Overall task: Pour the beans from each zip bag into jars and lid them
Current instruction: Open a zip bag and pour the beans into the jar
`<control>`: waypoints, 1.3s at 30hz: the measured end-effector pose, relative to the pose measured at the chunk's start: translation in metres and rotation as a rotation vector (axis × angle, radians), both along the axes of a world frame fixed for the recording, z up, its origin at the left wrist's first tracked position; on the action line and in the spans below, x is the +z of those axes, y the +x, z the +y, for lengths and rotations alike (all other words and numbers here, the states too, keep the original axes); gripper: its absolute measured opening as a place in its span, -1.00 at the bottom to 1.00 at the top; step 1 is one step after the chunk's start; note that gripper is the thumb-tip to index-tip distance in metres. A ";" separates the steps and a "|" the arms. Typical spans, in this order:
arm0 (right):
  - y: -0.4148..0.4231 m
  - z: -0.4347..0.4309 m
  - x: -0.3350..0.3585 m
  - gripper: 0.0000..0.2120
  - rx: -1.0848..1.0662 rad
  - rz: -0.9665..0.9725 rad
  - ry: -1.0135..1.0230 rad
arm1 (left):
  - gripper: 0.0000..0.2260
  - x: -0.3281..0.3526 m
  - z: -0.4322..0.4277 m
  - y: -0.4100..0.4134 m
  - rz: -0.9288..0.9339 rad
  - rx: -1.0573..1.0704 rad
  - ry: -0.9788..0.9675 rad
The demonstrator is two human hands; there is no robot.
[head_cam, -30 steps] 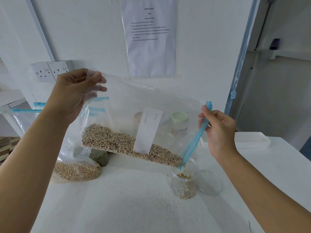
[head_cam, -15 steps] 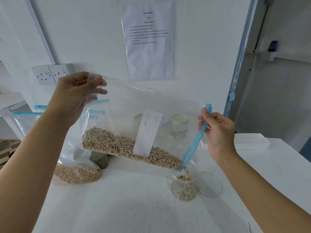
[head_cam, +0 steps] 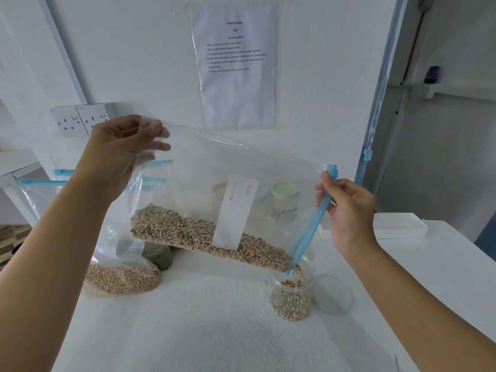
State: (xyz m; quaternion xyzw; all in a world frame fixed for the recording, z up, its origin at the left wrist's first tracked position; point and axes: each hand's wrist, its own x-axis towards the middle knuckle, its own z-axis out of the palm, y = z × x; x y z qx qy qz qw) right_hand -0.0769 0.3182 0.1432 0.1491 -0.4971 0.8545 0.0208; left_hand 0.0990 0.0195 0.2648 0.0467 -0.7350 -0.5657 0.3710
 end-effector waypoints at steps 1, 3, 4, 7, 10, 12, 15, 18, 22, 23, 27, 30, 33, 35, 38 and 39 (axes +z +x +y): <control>0.000 0.000 0.000 -0.78 0.001 0.002 0.000 | -0.91 0.000 0.000 0.000 0.000 0.001 -0.001; 0.001 0.000 0.001 -0.78 0.000 0.004 0.000 | -0.93 0.001 0.000 0.001 0.002 0.004 0.001; 0.001 0.001 0.001 -0.78 -0.001 0.002 0.000 | -0.93 0.002 0.000 0.001 0.003 0.004 0.002; 0.002 0.000 0.002 -0.78 -0.006 0.000 0.006 | -0.94 0.003 0.001 0.001 0.006 0.002 -0.003; 0.002 0.000 0.002 -0.78 -0.012 0.004 0.010 | -0.94 0.003 0.001 0.000 0.008 -0.002 -0.008; 0.001 0.000 0.002 -0.78 -0.015 0.009 0.014 | -0.94 0.003 0.001 0.000 0.012 -0.001 -0.008; 0.000 0.000 0.001 -0.77 -0.012 0.013 0.014 | -0.94 0.004 0.001 0.000 0.008 0.001 -0.016; 0.000 0.000 0.001 -0.77 -0.005 0.016 0.011 | -0.94 0.005 0.001 0.000 0.007 0.004 -0.017; 0.000 0.000 0.001 -0.77 -0.004 0.016 0.010 | -0.93 0.006 0.002 0.000 0.007 0.006 -0.018; 0.000 0.000 0.001 -0.77 -0.003 0.016 0.010 | -0.93 0.006 0.003 0.000 0.008 0.006 -0.017; 0.000 0.000 0.001 -0.76 -0.007 0.012 0.014 | -0.93 0.007 0.004 0.000 0.004 0.005 -0.022; 0.000 0.000 0.001 -0.77 -0.008 0.012 0.018 | -0.93 0.009 0.005 -0.001 0.002 -0.005 -0.032; 0.000 0.000 0.001 -0.76 -0.009 0.011 0.020 | -0.93 0.011 0.004 -0.001 0.004 -0.006 -0.033; 0.000 0.001 0.001 -0.77 -0.009 0.010 0.017 | -0.93 0.011 0.003 -0.001 0.003 -0.008 -0.036; 0.000 0.000 0.001 -0.77 -0.010 0.012 0.015 | -0.93 0.010 0.003 -0.002 0.001 -0.003 -0.040; 0.000 0.000 0.001 -0.77 -0.011 0.011 0.013 | -0.93 0.009 0.003 -0.002 0.001 -0.001 -0.040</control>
